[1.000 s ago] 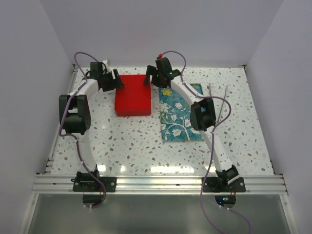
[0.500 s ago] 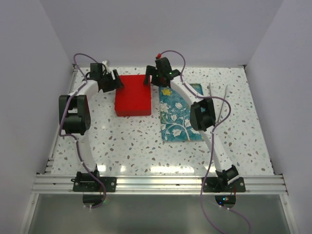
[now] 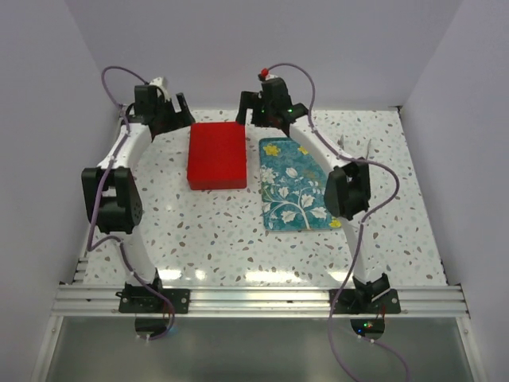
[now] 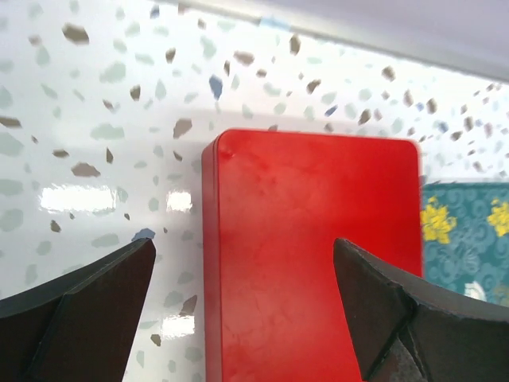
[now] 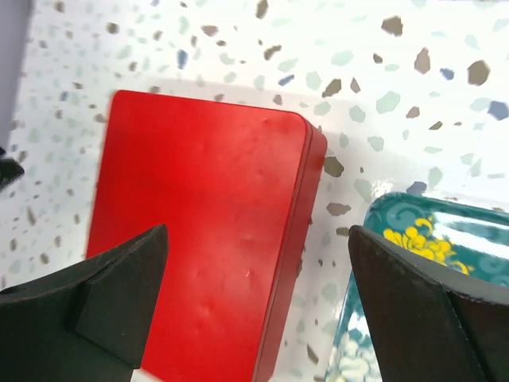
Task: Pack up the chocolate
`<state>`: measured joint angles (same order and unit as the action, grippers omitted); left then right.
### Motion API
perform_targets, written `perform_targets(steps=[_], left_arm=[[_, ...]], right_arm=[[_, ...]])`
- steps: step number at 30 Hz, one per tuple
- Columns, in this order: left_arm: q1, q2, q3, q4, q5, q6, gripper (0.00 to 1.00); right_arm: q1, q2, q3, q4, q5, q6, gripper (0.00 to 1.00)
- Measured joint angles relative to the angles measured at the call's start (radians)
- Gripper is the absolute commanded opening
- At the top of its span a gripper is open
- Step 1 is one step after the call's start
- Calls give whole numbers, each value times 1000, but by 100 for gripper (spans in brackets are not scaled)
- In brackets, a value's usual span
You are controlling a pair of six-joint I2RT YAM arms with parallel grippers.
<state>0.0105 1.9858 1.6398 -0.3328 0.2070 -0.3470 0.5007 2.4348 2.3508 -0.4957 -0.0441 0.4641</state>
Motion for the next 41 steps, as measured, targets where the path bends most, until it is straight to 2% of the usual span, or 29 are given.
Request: perform_targets(steps=[5,12,18,21,27,31,41], left_arm=[[0,-193,-44,11,-31,-1,100],[0,-528,-255,25,-92,-2,100],[0,-700,-409,10,-155,0,100],[0,-753,-444,-8,-187,10,100],[0,-798,-444,-43,-244,19,100],[0,-830,-444,-54,-275,19,100],[0,-901,-452,-58,-319,19,100]], right_arm=[[0,-269,-218,43,2,-57,98],[0,-618,-611,72,40,-119,99],[-27,-819,-953,48,96,-112,99],[-73,-906,-1067,17,113,-102,99],[-171,-1069,-1111,-34,159,-115,99],[-189,-1154,-1107,-60,181,-134,99],[-190,-1175,-1107,-111,180,-159,99]])
